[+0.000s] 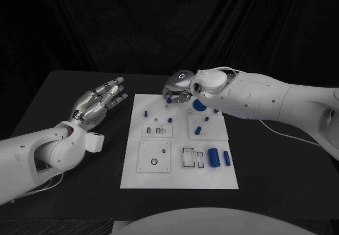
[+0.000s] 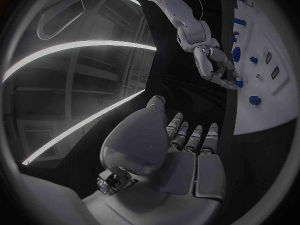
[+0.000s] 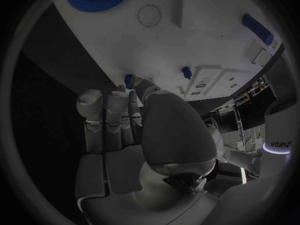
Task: Assemble the parts on the task board
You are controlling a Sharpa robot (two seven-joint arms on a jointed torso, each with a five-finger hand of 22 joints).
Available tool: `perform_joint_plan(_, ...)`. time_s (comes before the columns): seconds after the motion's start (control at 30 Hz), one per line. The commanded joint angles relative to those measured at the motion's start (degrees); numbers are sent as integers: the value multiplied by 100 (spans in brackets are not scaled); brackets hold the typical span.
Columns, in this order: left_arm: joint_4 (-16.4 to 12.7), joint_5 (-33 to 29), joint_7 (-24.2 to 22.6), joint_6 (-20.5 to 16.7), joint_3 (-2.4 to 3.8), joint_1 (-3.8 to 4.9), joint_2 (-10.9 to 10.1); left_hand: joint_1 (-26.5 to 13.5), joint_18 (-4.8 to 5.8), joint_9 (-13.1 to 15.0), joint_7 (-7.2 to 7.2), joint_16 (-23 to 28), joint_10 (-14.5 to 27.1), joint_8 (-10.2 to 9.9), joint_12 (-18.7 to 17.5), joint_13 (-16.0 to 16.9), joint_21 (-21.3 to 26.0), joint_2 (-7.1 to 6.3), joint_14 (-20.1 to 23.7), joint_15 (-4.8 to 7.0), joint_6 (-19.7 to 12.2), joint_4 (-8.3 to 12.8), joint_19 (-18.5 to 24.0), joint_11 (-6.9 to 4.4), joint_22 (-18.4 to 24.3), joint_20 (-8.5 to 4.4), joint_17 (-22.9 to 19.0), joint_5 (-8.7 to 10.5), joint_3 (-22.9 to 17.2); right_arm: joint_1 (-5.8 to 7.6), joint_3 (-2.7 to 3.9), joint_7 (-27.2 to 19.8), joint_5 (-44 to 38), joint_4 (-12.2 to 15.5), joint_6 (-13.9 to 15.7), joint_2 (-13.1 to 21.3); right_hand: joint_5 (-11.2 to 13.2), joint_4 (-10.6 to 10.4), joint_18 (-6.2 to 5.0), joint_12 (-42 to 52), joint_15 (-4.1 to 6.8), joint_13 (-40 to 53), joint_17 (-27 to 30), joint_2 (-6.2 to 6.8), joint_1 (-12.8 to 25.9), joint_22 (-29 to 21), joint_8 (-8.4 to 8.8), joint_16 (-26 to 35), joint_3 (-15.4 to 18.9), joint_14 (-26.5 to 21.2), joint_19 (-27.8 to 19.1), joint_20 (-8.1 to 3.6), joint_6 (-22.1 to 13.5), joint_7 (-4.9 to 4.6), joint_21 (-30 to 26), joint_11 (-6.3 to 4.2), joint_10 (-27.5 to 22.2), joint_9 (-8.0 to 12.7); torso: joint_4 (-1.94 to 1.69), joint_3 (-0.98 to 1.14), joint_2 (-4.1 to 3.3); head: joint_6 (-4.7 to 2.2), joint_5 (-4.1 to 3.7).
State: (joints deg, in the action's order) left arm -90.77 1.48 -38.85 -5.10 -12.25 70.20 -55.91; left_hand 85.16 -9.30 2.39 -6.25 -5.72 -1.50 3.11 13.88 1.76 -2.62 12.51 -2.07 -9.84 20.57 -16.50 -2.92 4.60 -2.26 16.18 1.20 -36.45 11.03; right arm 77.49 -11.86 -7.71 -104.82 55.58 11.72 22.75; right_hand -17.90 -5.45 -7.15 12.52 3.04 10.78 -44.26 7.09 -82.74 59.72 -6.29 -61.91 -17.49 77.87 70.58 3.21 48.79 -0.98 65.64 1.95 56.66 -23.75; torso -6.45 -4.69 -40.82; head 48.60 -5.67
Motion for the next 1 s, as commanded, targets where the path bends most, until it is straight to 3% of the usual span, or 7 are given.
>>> perform_joint_plan(0.03, 1, 7, -1052, 85, 5, 9, 16, 54, -91, -6, -18, -34, 7, -21, -20, 1, -26, 2, 6, -46, -14, -11, -6, 23, -5, 32, 1, -23, -31, -23, 1, 192, -72, 12, -62, 16, 116, -21, 3, -225, -31, -90, 64, 42, 91, -14, 232, 49, -27, -62, -68, 27, -362, 116, -60, 44, -337, 138, -1, 0, -1, 13, 5)
perform_joint_plan(0.23, 11, 7, -1047, 89, 5, 8, 14, 55, -90, -7, -18, -34, 11, -24, -29, 0, -27, 4, 7, -49, -28, -11, -7, 25, -6, 34, 1, -22, -33, -29, 1, 300, -72, 11, 246, 57, 221, 42, -64, -751, -103, -300, 556, 17, 155, -265, 339, 409, 229, -358, -334, 101, -2242, 548, -426, 115, -1188, 1018, -5, -1, 2, -2, 11)
perform_joint_plan(0.4, 13, 7, -1046, 93, 5, 6, 2, 55, -90, -7, -18, -34, 11, -24, -29, 0, -27, 4, 7, -49, -28, -11, -7, 25, -6, 34, 1, -22, -33, -26, 1, 249, 62, 113, 848, 208, 236, 7, -82, -721, -115, -301, 655, -65, 252, -299, 321, 482, 385, -427, -386, 127, -2237, 497, -537, 113, -1163, 1125, -1, 0, 2, -24, 5)
perform_joint_plan(0.6, 19, 7, -1054, 88, 5, 2, -11, 58, -88, -9, -16, -36, 31, -29, -70, -6, -29, 6, 9, -60, -43, -10, -9, 15, -6, 37, 1, -23, -40, 52, 1, 191, 781, 656, 1267, 712, -251, -186, -113, 257, -112, 100, 712, -328, 508, -348, -68, 489, 349, -365, -371, 126, -704, -72, -698, 134, 233, 853, 9, 3, 15, -48, 51)
perform_joint_plan(0.8, 24, 7, -1055, 93, 4, -2, -8, 61, -86, -8, -13, -71, 37, -30, -52, -2, -33, 8, -4, -69, -48, -10, -12, 10, -8, 38, 8, -24, -44, 94, 0, 359, 1071, 1106, 1145, 1171, -117, -80, -274, 2768, 37, 2118, 1428, -151, 560, -1056, 8, 1187, 427, -684, -865, 2, -342, -201, -1650, -98, -75, 1002, 18, 1, 22, -46, 84)
perform_joint_plan(0.9, 29, 7, -1051, 102, 4, -4, -1, 62, -85, -8, -13, -80, 37, -30, -44, -1, -33, 9, -9, -74, -49, -10, -13, 12, -8, 38, 10, -25, -46, 97, -1, 482, 1118, 1260, 1023, 1354, 149, -227, 100, 7025, 103, 6800, -2349, -303, 759, 558, -100, -1495, 496, 597, 314, -94, 42, -215, -66, -306, 2362, 928, 14, 1, 21, -47, 96)
perform_joint_plan(1.0, 36, 7, -1048, 112, 4, -7, 8, 63, -84, -8, -13, -88, 36, -31, -39, 1, -34, 10, -13, -78, -51, -9, -14, 14, -9, 39, 12, -25, -48, 87, -1, 655, 1147, 1417, 854, 1550, 293, -435, 304, 7748, 135, 7922, -4291, -324, 1098, 1554, -128, -2667, 725, 1127, 894, -102, 79, -245, 943, -324, 3334, 812, 15, -1, 26, -35, 101)
